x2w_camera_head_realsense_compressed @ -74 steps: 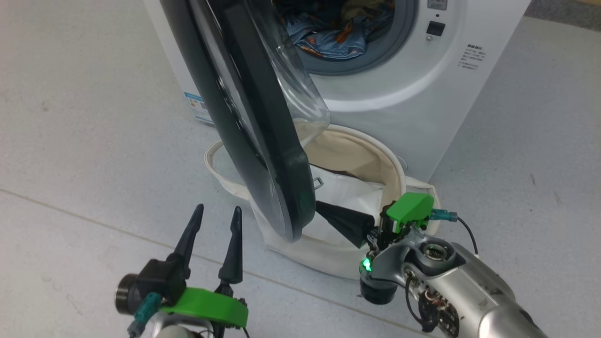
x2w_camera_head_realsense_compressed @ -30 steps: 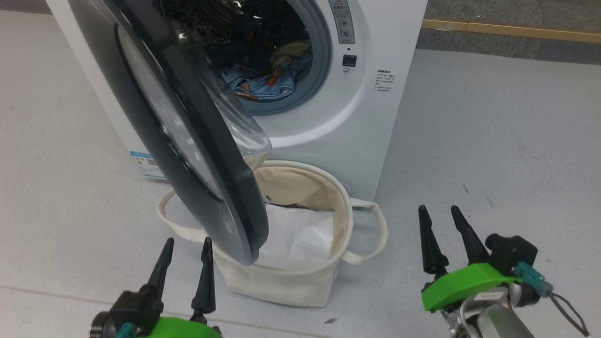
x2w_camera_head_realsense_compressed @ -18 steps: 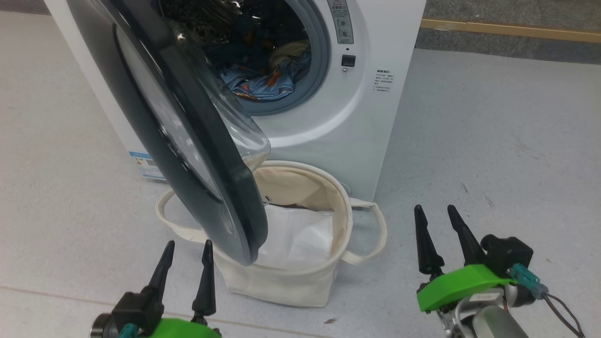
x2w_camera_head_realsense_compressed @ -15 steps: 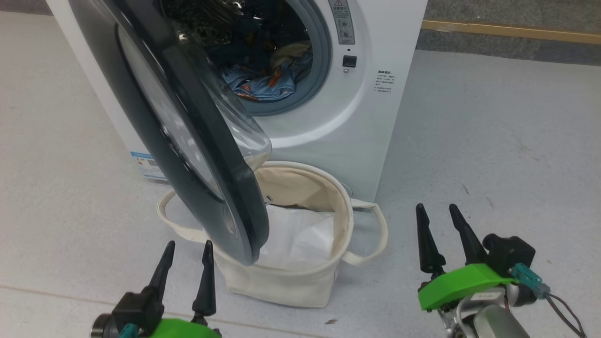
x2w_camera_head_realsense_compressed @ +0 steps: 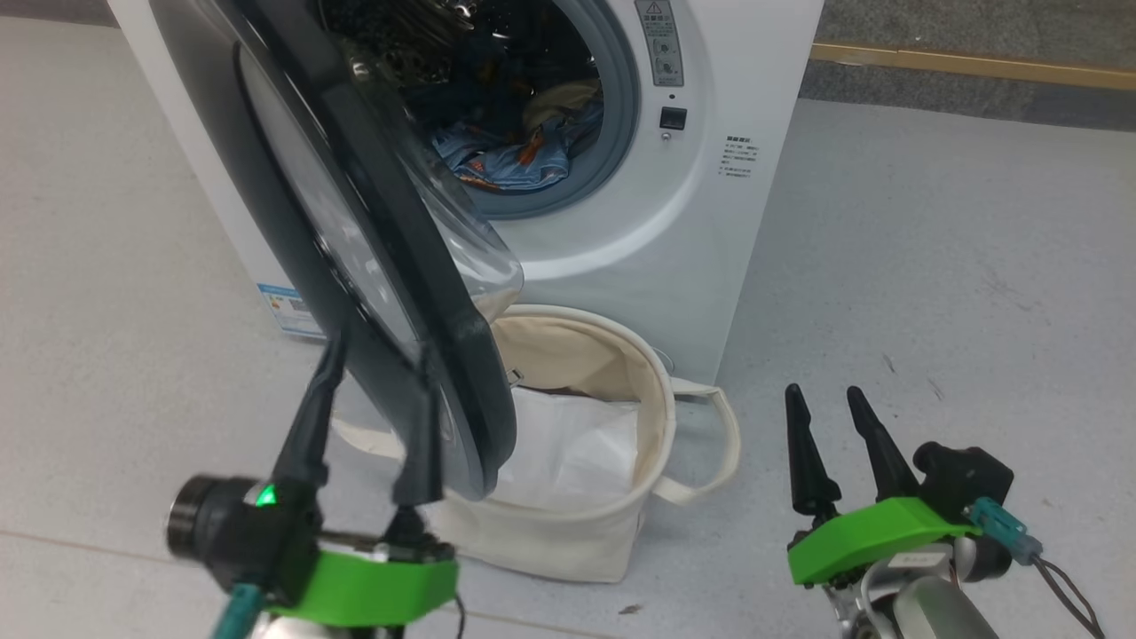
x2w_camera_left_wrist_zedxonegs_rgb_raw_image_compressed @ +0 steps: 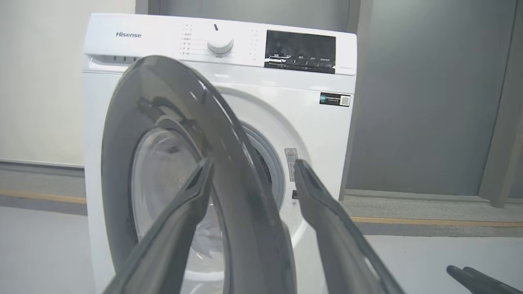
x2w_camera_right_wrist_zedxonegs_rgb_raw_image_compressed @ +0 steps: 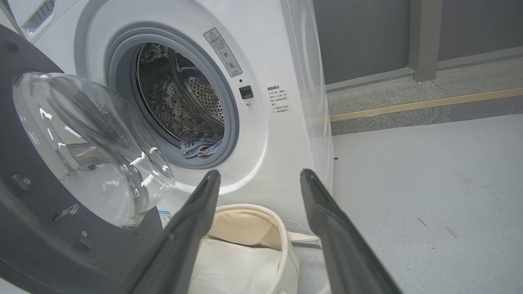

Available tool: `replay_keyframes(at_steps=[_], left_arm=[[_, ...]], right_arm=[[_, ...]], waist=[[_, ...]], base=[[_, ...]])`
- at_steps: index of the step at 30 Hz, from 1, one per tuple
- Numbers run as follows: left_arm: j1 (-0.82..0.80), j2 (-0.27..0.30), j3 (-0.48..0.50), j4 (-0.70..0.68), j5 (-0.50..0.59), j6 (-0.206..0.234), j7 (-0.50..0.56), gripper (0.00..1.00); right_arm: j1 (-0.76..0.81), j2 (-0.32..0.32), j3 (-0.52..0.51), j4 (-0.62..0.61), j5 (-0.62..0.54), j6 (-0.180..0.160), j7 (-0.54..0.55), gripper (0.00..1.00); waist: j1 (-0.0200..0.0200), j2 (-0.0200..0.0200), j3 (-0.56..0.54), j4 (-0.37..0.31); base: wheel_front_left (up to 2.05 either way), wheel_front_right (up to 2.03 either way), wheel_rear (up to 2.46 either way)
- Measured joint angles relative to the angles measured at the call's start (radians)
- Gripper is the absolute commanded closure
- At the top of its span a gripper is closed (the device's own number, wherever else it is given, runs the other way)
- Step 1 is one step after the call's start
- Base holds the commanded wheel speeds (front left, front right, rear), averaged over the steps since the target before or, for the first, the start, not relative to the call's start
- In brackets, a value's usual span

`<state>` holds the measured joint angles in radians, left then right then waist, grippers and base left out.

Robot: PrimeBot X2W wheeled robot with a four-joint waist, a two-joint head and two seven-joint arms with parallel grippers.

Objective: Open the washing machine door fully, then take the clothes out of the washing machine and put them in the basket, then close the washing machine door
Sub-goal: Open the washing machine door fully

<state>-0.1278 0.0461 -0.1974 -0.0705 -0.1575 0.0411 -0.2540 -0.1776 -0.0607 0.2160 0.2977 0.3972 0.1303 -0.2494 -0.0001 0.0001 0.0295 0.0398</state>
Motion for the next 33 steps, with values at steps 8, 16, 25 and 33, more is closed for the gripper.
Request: replay_keyframes(at_steps=[8, 16, 25, 33], left_arm=[[-0.067, 0.001, -0.149, -0.160, 0.110, 0.002, -0.003, 0.00], [-0.114, 0.001, -0.280, -0.051, 0.103, 0.018, 0.017, 1.00], [-0.165, 0.001, -0.377, 0.179, 0.022, 0.081, 0.050, 1.00], [-0.234, 0.007, -0.387, 0.340, 0.071, 0.176, 0.019, 1.00]], right_arm=[[-0.001, 0.000, 0.006, -0.007, 0.000, 0.000, 0.000, 0.00], [-0.006, 0.000, 0.019, -0.030, 0.010, 0.000, 0.000, 0.00], [-0.037, 0.001, 0.016, -0.043, 0.020, 0.000, 0.000, 0.00], [-0.044, 0.000, 0.012, -0.041, 0.026, 0.000, 0.000, 0.00]], waist=[[0.0000, 0.0000, 0.011, -0.015], [0.0000, 0.0000, 0.033, -0.046], [0.0000, 0.0000, 0.079, -0.071], [0.0001, 0.0000, 0.099, -0.056]], base=[[0.00, 0.00, 0.00], [0.00, 0.00, 0.00], [0.00, 0.00, 0.00], [0.00, 0.00, 0.00]])
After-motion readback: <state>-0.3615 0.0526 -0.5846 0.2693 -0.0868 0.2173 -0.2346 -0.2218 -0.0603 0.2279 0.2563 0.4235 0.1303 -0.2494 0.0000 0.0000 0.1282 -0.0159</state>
